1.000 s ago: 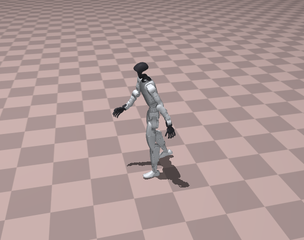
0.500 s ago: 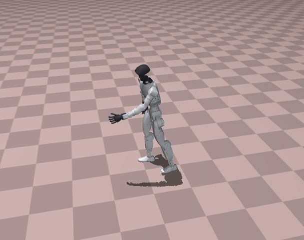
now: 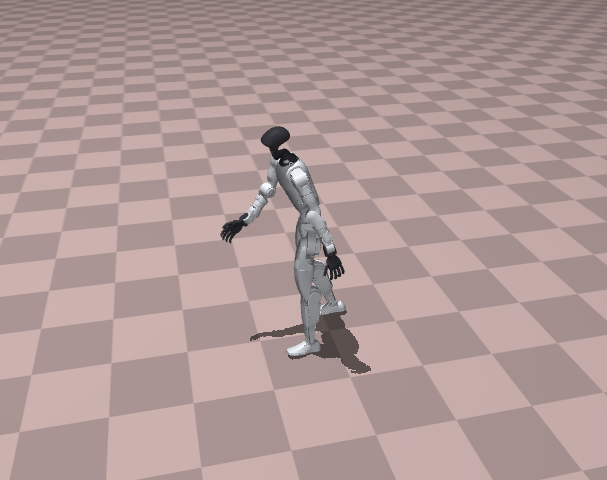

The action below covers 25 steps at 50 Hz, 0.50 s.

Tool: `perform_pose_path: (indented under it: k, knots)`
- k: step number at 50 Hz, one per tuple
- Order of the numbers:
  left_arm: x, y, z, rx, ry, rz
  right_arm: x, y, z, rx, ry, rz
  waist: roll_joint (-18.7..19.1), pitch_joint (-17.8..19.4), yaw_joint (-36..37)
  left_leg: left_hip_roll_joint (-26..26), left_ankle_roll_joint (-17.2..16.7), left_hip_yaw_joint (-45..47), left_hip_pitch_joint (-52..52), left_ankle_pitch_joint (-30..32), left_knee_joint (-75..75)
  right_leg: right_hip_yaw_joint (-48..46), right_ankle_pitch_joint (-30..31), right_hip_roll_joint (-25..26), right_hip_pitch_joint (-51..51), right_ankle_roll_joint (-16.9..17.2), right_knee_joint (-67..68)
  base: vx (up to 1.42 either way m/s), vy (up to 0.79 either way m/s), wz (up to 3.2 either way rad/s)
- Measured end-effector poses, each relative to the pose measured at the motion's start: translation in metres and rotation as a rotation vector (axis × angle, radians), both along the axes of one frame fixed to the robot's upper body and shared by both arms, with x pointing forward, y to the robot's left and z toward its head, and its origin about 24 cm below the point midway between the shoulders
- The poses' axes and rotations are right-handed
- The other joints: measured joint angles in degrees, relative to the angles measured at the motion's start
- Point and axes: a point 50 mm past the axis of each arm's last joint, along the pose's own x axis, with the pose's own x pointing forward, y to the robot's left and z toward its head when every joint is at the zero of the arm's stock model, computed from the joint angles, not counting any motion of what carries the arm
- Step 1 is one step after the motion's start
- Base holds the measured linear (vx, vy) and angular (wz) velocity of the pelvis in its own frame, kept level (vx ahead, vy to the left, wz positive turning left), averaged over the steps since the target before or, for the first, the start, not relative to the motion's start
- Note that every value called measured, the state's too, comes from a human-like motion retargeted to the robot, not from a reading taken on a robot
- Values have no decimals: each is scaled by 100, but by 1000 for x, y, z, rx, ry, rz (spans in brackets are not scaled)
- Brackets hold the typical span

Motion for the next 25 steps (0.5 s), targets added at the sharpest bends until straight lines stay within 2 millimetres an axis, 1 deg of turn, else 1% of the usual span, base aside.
perform_pose_path:
  k: [2,3,5,7,10,12,13,15,17,18,20,22,23,25]
  knots:
    - [2,15,7,44,-35,29,3,11,12,34,-86,21,-189,129,202,25,55,37,157,-358,218,87,-81,-3,-87,-96,508,47,16,-28]
    - [8,21,10,58,-64,24,2,15,14,46,-114,33,-252,178,305,52,81,46,253,-486,282,126,-81,24,-177,-147,855,46,16,-22]
    - [28,28,17,72,-130,-21,-4,17,11,56,-132,54,-349,220,479,101,126,43,410,-630,326,196,-68,118,-454,-202,1592,44,15,-5]
    - [59,28,24,78,-205,-94,-15,13,-3,52,-94,59,-404,189,553,137,126,-12,495,-687,317,113,-198,202,-743,-207,2000,42,13,27]
    - [113,18,38,85,-345,-179,-39,-4,-36,7,30,33,-391,107,483,171,72,-173,597,-744,299,-294,-342,246,-1020,-210,1855,41,10,63]
    - [148,2,48,82,-447,-228,-61,-19,-62,-27,137,-10,-325,58,265,170,-11,-314,650,-831,388,-512,-349,267,-1134,-191,1405,42,10,97]
    - [161,-8,51,86,-471,-278,-75,-27,-75,-27,191,-42,-310,31,83,166,-127,-368,568,-1040,732,-640,-390,197,-1272,-164,1372,44,9,111]
    - [189,-31,59,72,-547,-335,-103,-43,-99,-53,317,-85,-257,-75,-278,117,-237,-502,537,-1220,977,-746,-204,127,-1539,-82,1020,42,7,98]
    - [222,-54,77,17,-683,-288,-128,-64,-118,-131,484,-99,-147,-77,-565,-16,-86,-729,957,-863,257,-632,892,221,-1329,59,-479,40,0,69]
    - [233,-64,83,2,-709,-321,-144,-71,-128,-142,566,-106,-128,-80,-739,-70,-109,-795,1092,-876,209,-637,1299,174,-1354,169,-799,45,-2,68]
    - [254,-85,96,-17,-748,-413,-174,-86,-142,-154,725,-106,-79,-106,-1079,-136,-181,-919,1327,-928,164,-656,1919,100,-1416,414,-1338,50,-4,64]
    - [273,-102,112,-17,-785,-517,-200,-99,-151,-158,867,-95,9,-141,-1369,-143,-276,-1016,1533,-986,144,-769,2179,47,-1511,602,-1498,51,-8,47]
    - [281,-109,121,-13,-810,-563,-211,-105,-153,-159,926,-98,70,-165,-1492,-137,-310,-1057,1616,-1004,136,-816,2238,31,-1521,613,-1498,51,-10,33]
    - [294,-122,137,1,-876,-628,-230,-116,-156,-159,1011,-122,217,-235,-1688,-119,-348,-1113,1749,-1020,145,-880,2097,17,-1407,480,-1486,51,-11,18]
